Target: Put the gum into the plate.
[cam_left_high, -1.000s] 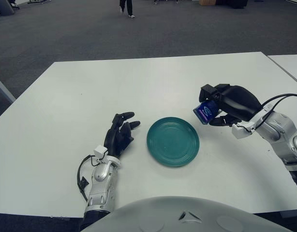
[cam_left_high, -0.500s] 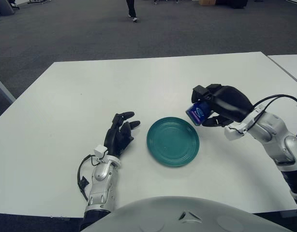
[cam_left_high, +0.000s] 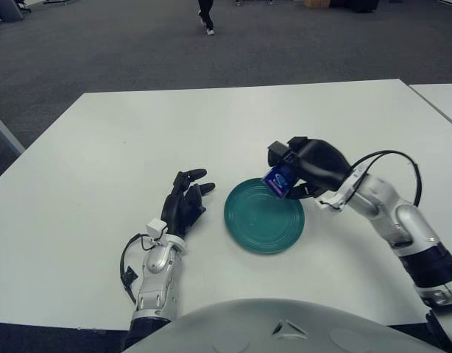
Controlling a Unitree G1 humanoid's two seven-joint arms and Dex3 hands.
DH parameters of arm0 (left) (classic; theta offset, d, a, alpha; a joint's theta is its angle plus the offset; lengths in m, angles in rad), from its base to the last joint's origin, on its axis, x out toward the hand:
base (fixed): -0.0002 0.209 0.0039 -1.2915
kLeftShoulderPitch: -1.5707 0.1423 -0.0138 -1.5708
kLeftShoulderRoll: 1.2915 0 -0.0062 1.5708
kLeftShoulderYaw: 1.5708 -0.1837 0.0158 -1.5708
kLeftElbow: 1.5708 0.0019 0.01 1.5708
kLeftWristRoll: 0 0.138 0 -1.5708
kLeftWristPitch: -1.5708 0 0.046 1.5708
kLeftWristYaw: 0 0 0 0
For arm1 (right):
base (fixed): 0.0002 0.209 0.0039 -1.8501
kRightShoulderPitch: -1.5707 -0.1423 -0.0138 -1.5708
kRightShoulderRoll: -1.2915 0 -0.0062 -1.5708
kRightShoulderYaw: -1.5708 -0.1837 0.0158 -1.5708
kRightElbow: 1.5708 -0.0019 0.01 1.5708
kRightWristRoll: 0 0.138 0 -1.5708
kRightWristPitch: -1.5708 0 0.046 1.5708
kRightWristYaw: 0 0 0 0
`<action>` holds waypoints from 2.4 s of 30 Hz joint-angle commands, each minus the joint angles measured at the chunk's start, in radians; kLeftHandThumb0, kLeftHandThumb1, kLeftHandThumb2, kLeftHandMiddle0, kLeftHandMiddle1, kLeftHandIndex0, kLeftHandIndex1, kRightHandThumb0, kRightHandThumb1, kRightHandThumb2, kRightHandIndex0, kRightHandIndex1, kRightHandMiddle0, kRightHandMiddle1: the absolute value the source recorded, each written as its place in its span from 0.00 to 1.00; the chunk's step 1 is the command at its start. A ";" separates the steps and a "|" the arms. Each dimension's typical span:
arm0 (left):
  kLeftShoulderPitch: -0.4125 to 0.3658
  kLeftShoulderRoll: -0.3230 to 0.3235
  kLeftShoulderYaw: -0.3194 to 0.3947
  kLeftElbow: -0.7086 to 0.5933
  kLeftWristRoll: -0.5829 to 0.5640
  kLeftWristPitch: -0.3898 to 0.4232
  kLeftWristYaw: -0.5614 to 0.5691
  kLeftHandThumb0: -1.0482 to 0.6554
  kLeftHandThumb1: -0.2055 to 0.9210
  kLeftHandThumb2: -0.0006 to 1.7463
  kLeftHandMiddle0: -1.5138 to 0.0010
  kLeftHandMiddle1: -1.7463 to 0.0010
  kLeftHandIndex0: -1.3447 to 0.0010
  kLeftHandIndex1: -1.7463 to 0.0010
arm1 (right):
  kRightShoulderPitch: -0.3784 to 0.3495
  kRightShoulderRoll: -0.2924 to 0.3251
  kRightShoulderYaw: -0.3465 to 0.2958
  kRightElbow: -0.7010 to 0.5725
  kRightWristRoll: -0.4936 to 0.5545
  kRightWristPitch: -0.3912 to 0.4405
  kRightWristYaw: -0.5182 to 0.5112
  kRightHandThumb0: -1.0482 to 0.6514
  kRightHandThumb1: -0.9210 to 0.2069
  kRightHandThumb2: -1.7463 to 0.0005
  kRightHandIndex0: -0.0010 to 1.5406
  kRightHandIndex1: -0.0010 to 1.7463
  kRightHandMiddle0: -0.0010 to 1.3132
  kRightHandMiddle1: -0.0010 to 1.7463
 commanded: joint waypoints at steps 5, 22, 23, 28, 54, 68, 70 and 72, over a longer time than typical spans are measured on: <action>0.028 0.001 -0.013 -0.023 0.002 0.032 0.007 0.16 1.00 0.44 0.74 0.38 0.86 0.24 | -0.030 0.016 0.034 0.056 -0.028 -0.031 -0.044 0.37 0.34 0.41 0.43 1.00 0.34 1.00; 0.035 0.002 -0.008 -0.011 -0.004 0.024 0.005 0.16 1.00 0.44 0.76 0.40 0.88 0.25 | 0.022 0.006 0.041 0.034 0.046 0.014 0.091 0.18 0.05 0.58 0.22 0.72 0.09 0.83; 0.033 0.003 -0.007 -0.007 -0.005 0.022 0.004 0.17 1.00 0.44 0.76 0.40 0.87 0.25 | 0.030 0.000 0.039 0.020 0.050 0.017 0.103 0.13 0.03 0.56 0.20 0.60 0.06 0.73; 0.029 0.009 -0.009 0.004 -0.003 0.015 -0.002 0.17 1.00 0.43 0.76 0.41 0.87 0.25 | 0.047 -0.003 0.033 -0.017 0.065 0.036 0.148 0.03 0.01 0.49 0.19 0.30 0.01 0.50; 0.000 0.017 -0.017 0.083 -0.004 -0.045 -0.035 0.12 1.00 0.47 0.77 0.45 0.88 0.28 | 0.156 0.109 -0.054 -0.151 0.205 0.193 0.165 0.00 0.00 0.43 0.05 0.01 0.03 0.01; 0.006 0.012 -0.023 0.110 -0.002 -0.104 -0.042 0.12 1.00 0.46 0.76 0.47 0.87 0.28 | 0.333 0.531 -0.344 -0.035 0.672 0.440 -0.132 0.11 0.00 0.52 0.29 0.07 0.00 0.47; 0.010 0.014 -0.025 0.105 -0.004 -0.101 -0.043 0.12 1.00 0.46 0.76 0.47 0.87 0.28 | 0.340 0.555 -0.361 -0.052 0.699 0.477 -0.148 0.13 0.00 0.51 0.33 0.08 0.00 0.51; 0.015 0.017 -0.027 0.098 -0.004 -0.093 -0.043 0.12 1.00 0.46 0.76 0.46 0.87 0.28 | 0.346 0.572 -0.380 -0.062 0.727 0.516 -0.159 0.15 0.00 0.51 0.34 0.09 0.00 0.53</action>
